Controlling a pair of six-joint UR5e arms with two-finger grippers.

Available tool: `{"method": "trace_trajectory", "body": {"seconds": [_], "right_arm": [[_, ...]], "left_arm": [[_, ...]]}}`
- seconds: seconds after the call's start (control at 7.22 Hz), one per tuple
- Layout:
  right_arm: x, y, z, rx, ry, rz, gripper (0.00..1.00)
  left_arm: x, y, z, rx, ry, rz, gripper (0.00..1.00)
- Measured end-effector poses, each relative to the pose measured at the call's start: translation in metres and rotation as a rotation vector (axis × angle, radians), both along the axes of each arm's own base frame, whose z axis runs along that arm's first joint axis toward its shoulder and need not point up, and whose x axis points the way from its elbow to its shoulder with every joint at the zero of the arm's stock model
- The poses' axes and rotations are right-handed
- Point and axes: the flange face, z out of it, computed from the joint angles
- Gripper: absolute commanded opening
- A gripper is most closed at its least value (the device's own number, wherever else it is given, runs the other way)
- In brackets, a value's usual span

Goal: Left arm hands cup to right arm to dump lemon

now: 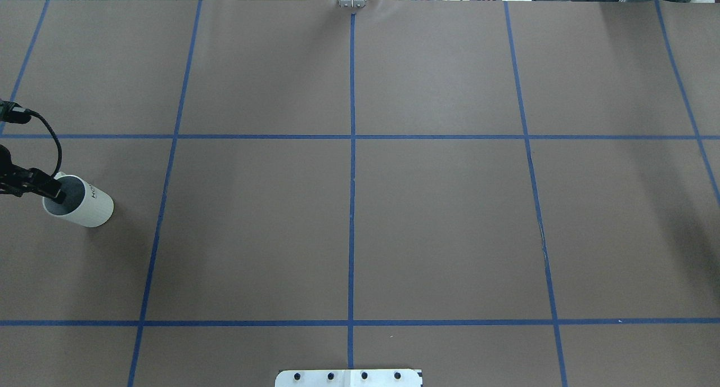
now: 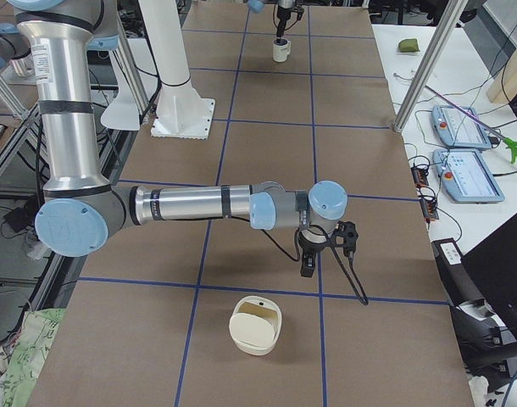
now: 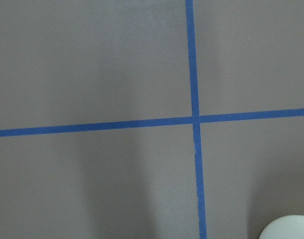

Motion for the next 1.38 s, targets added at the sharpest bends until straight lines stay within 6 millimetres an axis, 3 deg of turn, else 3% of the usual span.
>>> {"method": "trace_trajectory", "body": {"seconds": [0.14,0.55,0.83,1.11,1.38], "right_arm": [[-0.003,-0.002,0.005,0.011,0.000,-0.005,1.00],[-0.015,-0.006,0.010,0.067,-0.010,-0.026,1.00],[-0.015,-0.007,0.003,0.099,-0.014,-0.026,1.00],[-0.016,-0.007,-0.013,0.144,-0.033,0.009,1.00],[-0.034,-0.009,-0.039,0.163,-0.090,0.100,0.99]], "left_arm": [[0.004,0.000,0.002,-0.002,-0.004,0.006,0.00],[0.007,-0.002,0.007,-0.022,-0.007,0.009,0.00],[-0.010,-0.016,-0.006,-0.062,0.009,-0.027,0.00],[-0.031,-0.047,-0.047,-0.119,0.005,-0.100,0.00],[-0.020,-0.080,-0.125,-0.259,-0.003,-0.230,0.00]]}}
